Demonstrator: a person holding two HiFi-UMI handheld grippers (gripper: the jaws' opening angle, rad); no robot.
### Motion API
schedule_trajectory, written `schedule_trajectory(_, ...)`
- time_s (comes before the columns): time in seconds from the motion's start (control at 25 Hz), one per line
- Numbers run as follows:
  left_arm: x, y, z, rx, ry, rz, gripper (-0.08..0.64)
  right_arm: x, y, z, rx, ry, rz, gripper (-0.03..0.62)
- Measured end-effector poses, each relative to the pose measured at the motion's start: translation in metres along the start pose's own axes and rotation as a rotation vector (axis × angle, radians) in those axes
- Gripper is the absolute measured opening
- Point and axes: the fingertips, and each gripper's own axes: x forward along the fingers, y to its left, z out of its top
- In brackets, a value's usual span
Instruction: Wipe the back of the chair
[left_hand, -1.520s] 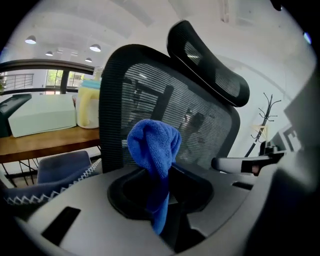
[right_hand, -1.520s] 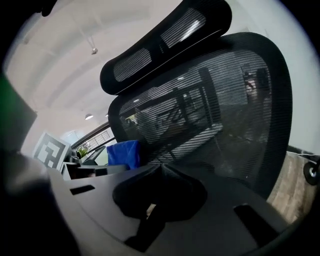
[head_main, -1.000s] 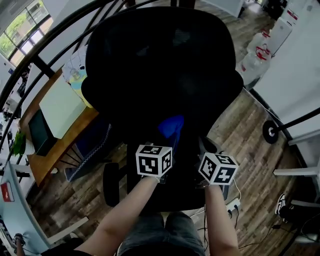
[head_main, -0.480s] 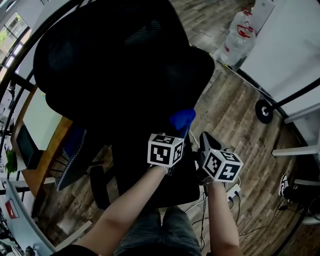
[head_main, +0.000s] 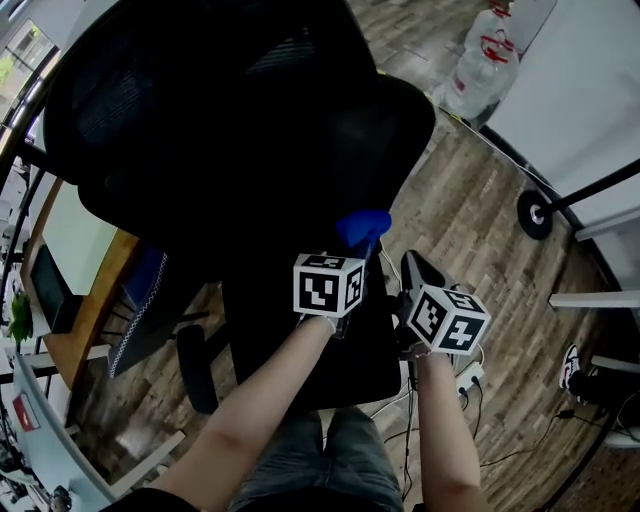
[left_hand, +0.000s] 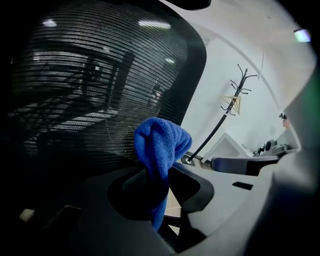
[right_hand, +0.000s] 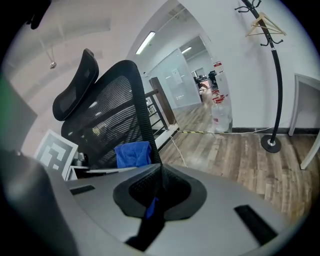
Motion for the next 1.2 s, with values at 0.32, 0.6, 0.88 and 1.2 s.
schedule_trajectory(0.32,-0.020,0.035,-0.004,-0.055,-0.020,0.051,0.100,0.021,0.033,-0.009,-0.016,0.030,0.054,0.031)
schedule_trajectory(0.6,-0.050,0.073,-0.005,-0.104,-0.050,0.111,0.101,0.037,0.074,-0.016,-0.052,0.058,0.114,0.031)
schedule_trajectory(0.88,-0.091,0.120,-0.010,-0.172,-0.087,0.199,0.101,0.053,0.123,-0.029,-0.102,0.103,0.188,0.031)
schedule_trajectory(1.2,-0.142,0.178,-0.022,-0.258,-0.134,0.294,0.101,0.070,0.190,-0.050,-0.165,0.157,0.279,0.031)
